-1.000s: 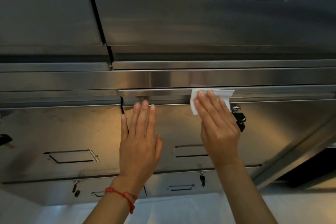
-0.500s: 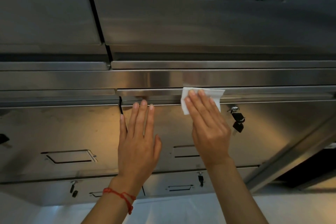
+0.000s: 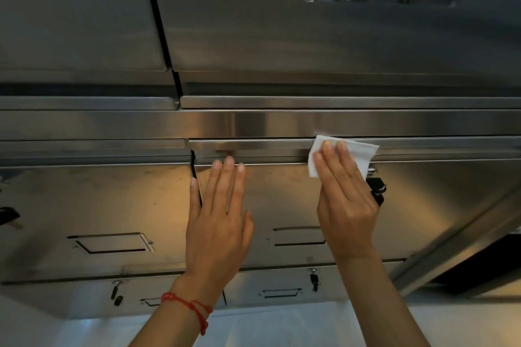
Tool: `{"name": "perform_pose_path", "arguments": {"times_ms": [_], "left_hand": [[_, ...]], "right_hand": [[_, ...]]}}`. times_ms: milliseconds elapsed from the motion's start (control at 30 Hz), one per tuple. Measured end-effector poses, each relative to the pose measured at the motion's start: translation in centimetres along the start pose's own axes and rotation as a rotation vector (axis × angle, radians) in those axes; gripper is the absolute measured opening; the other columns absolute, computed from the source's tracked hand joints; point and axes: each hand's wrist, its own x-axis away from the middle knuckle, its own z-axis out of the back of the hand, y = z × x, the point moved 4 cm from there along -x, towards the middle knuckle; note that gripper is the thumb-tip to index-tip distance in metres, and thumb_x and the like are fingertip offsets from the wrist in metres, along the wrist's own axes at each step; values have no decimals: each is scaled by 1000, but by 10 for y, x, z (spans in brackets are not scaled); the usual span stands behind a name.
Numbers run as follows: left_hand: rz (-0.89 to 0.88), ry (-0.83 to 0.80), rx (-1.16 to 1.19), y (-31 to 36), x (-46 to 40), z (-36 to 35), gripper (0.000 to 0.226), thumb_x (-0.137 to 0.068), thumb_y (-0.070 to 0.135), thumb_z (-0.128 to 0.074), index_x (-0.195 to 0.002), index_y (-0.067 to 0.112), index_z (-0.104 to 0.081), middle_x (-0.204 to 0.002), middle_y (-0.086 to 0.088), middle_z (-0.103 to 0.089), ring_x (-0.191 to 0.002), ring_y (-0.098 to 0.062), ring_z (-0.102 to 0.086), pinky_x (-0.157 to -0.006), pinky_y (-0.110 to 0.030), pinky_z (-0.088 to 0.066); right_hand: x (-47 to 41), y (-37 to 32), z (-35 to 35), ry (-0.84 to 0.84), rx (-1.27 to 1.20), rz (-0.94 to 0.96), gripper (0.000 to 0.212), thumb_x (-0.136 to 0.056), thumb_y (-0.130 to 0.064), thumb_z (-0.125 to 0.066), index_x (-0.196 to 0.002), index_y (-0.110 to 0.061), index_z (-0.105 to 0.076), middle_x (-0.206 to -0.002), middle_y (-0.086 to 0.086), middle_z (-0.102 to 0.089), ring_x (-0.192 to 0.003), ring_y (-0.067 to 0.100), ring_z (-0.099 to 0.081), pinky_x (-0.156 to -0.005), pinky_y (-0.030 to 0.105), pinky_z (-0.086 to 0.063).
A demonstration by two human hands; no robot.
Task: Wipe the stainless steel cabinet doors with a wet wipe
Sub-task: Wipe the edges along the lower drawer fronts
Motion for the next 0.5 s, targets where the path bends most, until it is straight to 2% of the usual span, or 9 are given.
{"name": "perform_pose_path", "arguments": {"times_ms": [133,367,500], "left_hand": [[9,-1,4,1,0,0,65,-86,29,-36,-145,7,-22,-152,-13,-19,-145,-17,4,-115,-45,-3],[4,0,0,0,0,-1,66,-87,30,-36,-146,7,-20,-152,-13,-18,-146,-19,3,-116,-45,-4],[14,7,-2,1,0,-1,66,-86,31,-36,-146,7,-21,-152,-13,-18,-145,-18,5,-115,-45,-3]], "right_hand": [[-4,-5,-1,-46,-36,79,34,-84,14,-61,-115,2,-65,-123,16,-61,-119,30,-57,-99,44,-48],[0,16,12,-18,11,-22,41,-78,19,-64,-115,2,-65,-124,16,-60,-119,31,-56,-100,44,-46],[-3,3,5,-33,-35,23,43,-76,19,-64,-115,2,-65,-124,15,-60,-120,30,-55,-101,44,-46]]}}
